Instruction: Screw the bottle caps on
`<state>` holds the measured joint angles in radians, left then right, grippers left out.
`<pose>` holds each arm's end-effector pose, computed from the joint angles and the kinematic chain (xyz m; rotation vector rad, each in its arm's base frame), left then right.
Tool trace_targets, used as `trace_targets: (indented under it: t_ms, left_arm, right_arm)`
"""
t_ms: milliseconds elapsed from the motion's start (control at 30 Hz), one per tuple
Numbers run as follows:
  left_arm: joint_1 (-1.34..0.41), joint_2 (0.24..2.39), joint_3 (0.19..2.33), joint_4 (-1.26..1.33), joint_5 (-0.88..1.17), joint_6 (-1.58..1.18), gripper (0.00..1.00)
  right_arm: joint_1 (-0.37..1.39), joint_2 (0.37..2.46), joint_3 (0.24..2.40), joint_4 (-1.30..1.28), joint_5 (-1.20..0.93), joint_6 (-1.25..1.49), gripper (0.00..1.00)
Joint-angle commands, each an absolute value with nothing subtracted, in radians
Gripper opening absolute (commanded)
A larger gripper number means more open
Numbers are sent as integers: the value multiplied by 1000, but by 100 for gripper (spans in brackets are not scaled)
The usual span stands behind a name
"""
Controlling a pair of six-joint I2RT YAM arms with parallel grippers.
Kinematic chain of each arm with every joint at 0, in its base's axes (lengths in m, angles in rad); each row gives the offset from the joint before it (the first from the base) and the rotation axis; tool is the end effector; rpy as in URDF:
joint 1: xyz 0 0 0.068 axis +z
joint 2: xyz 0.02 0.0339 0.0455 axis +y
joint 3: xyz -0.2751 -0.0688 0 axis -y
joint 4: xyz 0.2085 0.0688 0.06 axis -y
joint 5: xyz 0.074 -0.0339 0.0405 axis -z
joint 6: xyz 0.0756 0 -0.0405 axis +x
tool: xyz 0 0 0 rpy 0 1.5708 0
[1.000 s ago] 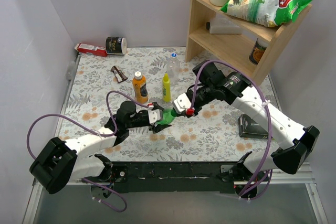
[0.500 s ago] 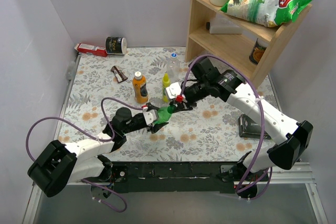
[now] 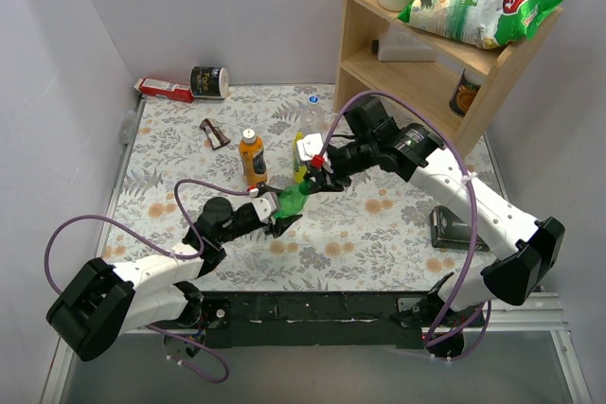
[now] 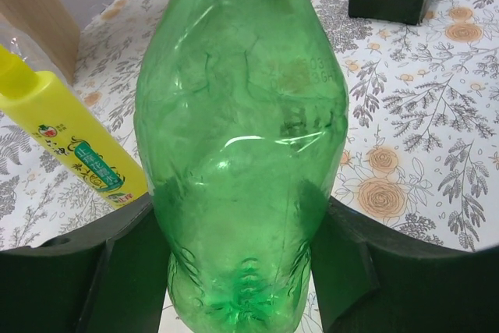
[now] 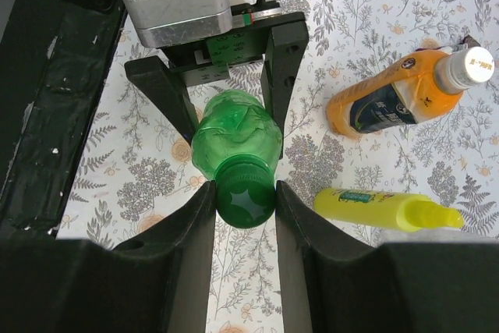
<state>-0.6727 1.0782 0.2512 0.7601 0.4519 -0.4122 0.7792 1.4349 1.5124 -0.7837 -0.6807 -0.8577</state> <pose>0.1491 -0.1610 0.2336 0.5942 1.6692 -1.1774 0.1707 0.2355 0.3759 -1.8171 1.2177 0.7248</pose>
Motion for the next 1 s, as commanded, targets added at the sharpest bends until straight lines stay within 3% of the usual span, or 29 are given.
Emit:
trace_targets:
  t_ms: [0, 267, 467, 967]
  left_arm:
    - [-681, 1045, 262, 868, 437, -420, 0]
    - [-681, 1074, 293, 884, 408, -442, 0]
    - [-681, 1094, 299, 862, 318, -486, 0]
    - [-681, 1126, 322, 853, 252, -624, 0]
  right_arm:
    - [773, 1468, 1562, -811, -657, -810, 24]
    - [773, 1534, 1595, -879, -695, -681, 24]
    - [775, 1670, 1739, -992, -655, -480, 22]
    - [790, 1669, 1732, -870, -540, -242, 24]
